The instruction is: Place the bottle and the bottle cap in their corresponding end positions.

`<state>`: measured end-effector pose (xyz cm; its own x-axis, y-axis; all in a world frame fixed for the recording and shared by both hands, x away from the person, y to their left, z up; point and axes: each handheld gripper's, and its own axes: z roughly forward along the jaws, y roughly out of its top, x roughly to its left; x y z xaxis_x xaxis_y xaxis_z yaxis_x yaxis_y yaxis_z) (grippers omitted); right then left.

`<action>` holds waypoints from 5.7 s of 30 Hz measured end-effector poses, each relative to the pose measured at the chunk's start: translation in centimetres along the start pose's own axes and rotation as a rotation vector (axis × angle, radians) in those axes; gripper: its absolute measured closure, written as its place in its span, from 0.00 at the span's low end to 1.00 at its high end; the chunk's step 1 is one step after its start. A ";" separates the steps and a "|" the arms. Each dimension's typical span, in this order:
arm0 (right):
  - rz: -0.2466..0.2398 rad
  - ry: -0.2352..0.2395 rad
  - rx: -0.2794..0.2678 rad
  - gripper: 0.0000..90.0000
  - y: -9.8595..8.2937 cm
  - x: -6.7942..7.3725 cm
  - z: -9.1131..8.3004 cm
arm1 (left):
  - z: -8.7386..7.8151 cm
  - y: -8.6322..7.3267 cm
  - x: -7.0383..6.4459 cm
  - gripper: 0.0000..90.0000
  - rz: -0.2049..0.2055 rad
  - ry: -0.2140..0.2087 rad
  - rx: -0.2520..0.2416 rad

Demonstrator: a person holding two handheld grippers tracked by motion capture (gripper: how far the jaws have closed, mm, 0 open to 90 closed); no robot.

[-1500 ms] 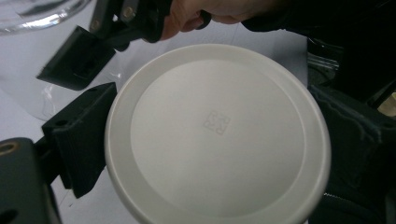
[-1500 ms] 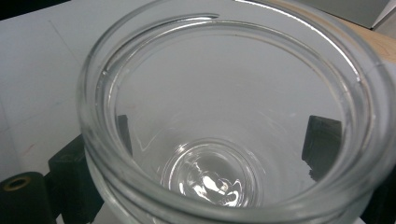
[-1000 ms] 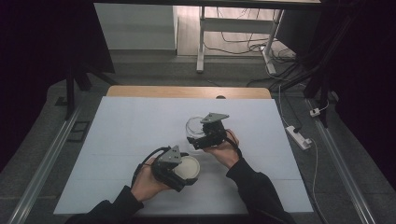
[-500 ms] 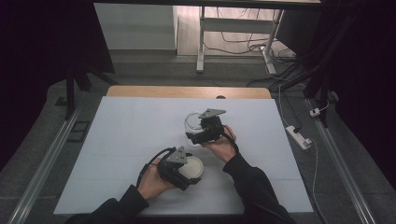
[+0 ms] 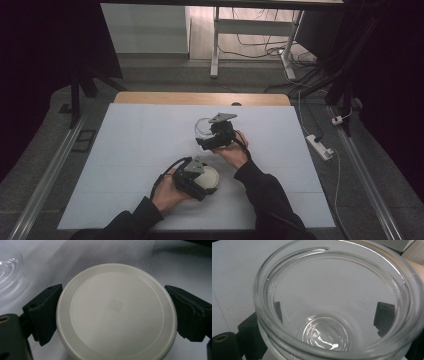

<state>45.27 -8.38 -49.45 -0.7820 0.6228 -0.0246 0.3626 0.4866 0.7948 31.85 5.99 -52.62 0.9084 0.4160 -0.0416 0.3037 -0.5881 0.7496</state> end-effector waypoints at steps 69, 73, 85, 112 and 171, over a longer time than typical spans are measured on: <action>0.003 0.026 -0.005 0.00 -0.4 -0.4 -0.7 | -2.2 -1.1 1.8 0.00 -0.140 -0.084 -0.021; 0.022 0.024 -0.014 0.00 -0.5 -0.4 -0.9 | -2.8 -1.3 2.0 0.00 -0.153 -0.090 -0.027; 0.060 0.037 -0.022 0.00 -1.5 -0.8 -2.5 | -4.6 -1.8 2.4 0.00 -0.169 -0.114 -0.037; 0.011 0.086 -0.034 0.00 -2.5 1.9 -6.2 | -8.4 -3.6 1.6 0.00 -0.190 -0.072 -0.066; 0.088 -0.061 0.076 0.00 -13.7 2.4 -17.7 | -15.7 -13.2 -0.6 0.00 -0.405 0.129 -0.024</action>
<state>29.49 -24.43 -49.67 -0.7142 0.6999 0.0049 0.4677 0.4721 0.7473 22.82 24.41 -52.06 0.6734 0.6942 -0.2544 0.6205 -0.3435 0.7050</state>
